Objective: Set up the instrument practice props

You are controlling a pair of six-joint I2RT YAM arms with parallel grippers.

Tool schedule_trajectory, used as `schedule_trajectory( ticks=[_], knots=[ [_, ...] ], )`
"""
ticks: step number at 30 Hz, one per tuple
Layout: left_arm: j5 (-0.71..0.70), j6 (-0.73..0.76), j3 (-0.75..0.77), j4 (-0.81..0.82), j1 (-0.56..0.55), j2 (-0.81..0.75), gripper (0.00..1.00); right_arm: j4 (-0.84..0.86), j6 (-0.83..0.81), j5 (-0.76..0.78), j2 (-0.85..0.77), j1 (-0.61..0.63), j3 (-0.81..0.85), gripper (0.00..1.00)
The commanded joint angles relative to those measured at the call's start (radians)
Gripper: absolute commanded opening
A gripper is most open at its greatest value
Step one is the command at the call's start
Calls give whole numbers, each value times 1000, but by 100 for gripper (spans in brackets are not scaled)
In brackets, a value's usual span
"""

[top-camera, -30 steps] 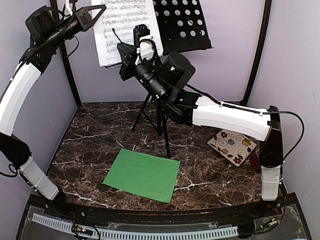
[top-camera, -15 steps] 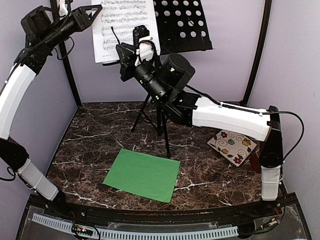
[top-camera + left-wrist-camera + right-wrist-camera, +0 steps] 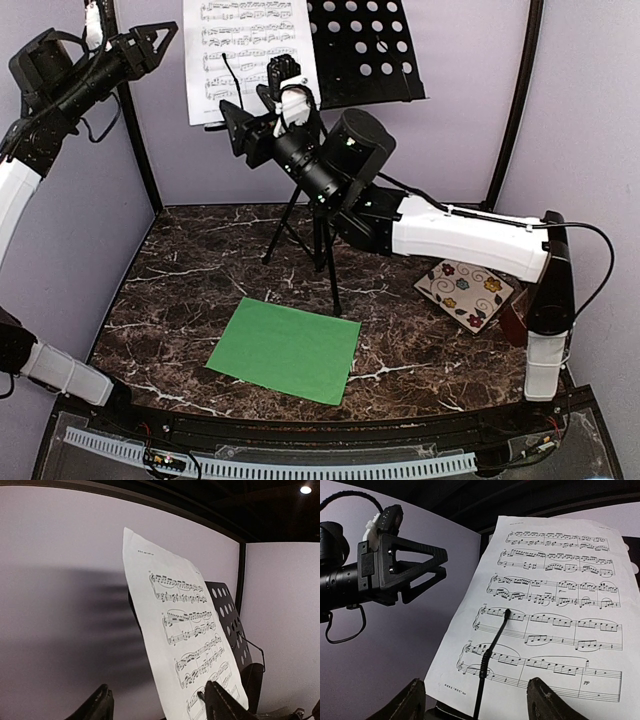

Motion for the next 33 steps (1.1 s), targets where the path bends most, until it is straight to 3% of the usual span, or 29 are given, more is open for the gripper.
schedule_trajectory(
  ticks=[1,7,13,19,22,28,33],
  knots=[
    [-69,-14,-113,15,13,-70,65,36,-13,-49,-94,5,-51,75],
    [-71,-125,-282,64,99,-169,67,53,-32,-88,-170,6,-141,91],
    [38,-282,-550,142,178,-235,66,4,-32,-123,-247,6,-219,94],
    [178,-288,-862,298,177,-259,65,-141,-6,-116,-374,5,-332,95],
    [157,-237,-978,358,134,-247,65,-194,17,-93,-452,2,-425,96],
    [90,-162,-1046,408,-35,-111,64,-273,171,-86,-565,-45,-654,96],
    [119,-190,-1047,483,-54,67,54,-279,332,-114,-633,-126,-877,96]
  ],
)
